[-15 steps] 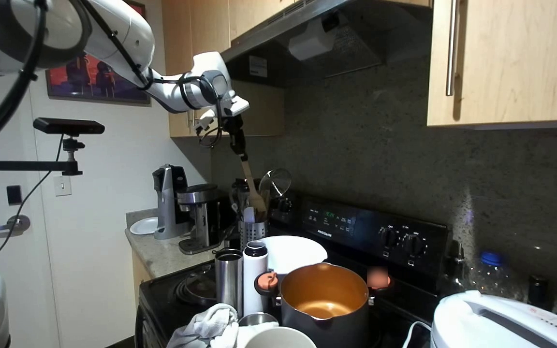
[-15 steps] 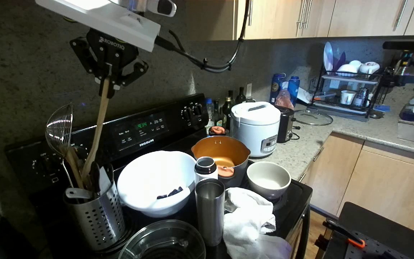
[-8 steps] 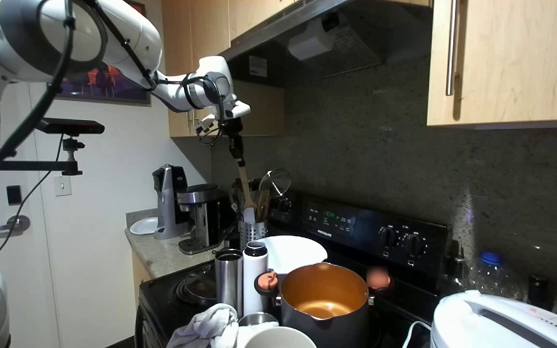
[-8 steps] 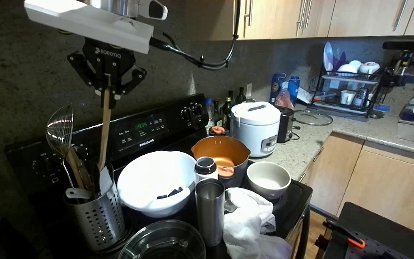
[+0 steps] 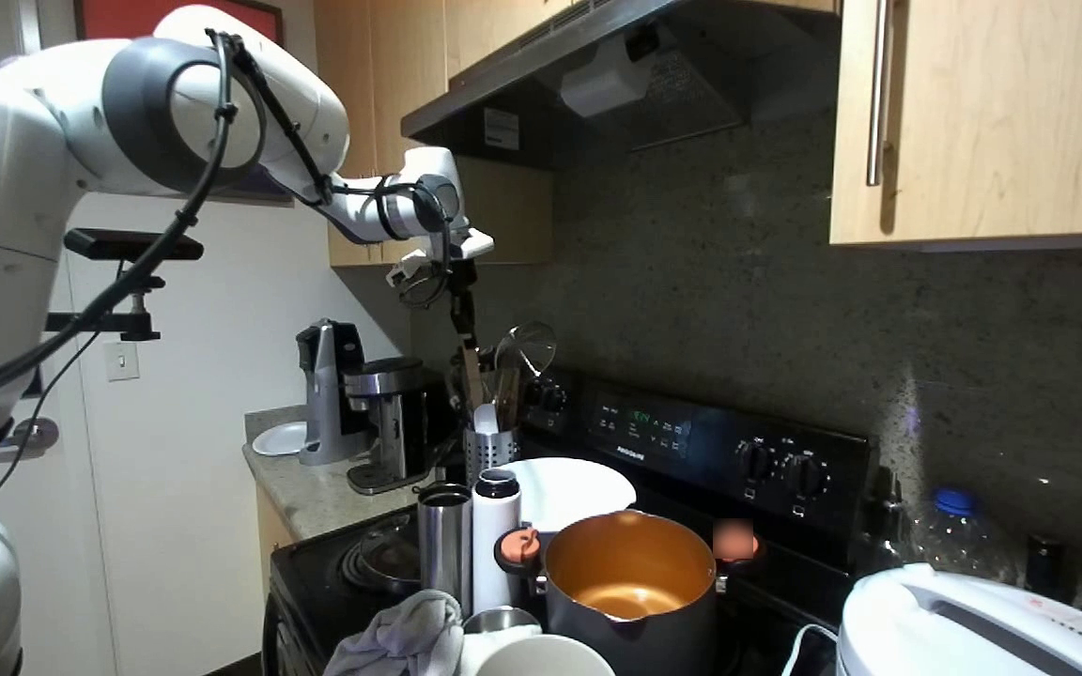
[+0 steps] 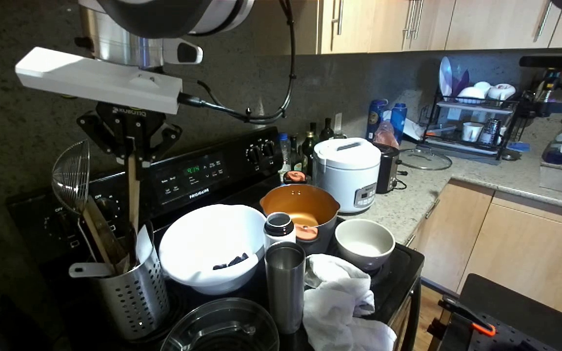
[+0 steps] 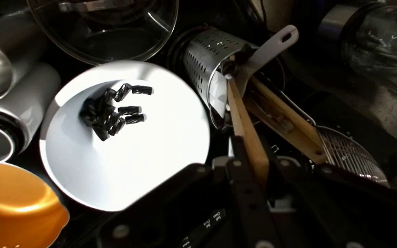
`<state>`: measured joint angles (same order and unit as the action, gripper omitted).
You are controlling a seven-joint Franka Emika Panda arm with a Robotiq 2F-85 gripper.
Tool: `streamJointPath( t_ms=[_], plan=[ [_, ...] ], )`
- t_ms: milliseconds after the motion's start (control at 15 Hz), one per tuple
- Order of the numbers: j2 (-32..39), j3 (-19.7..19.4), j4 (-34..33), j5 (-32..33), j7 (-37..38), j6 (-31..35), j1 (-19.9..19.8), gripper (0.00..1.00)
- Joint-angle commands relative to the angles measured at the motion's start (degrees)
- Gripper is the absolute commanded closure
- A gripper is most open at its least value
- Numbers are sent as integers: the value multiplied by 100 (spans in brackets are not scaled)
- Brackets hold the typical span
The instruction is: Pick up the wooden spoon and use it to stir the contents of the white bowl
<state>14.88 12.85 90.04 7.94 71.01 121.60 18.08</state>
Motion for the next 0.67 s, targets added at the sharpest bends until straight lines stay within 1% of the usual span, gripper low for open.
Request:
streamJointPath(
  t_ms=[0, 267, 600],
  plan=[
    [407, -100, -511, 75, -95, -375, 192, 95],
    [598, -152, -781, 140, -97, -559, 303, 95],
    [795, -176, -941, 262, -103, -619, 419, 95]
  ],
)
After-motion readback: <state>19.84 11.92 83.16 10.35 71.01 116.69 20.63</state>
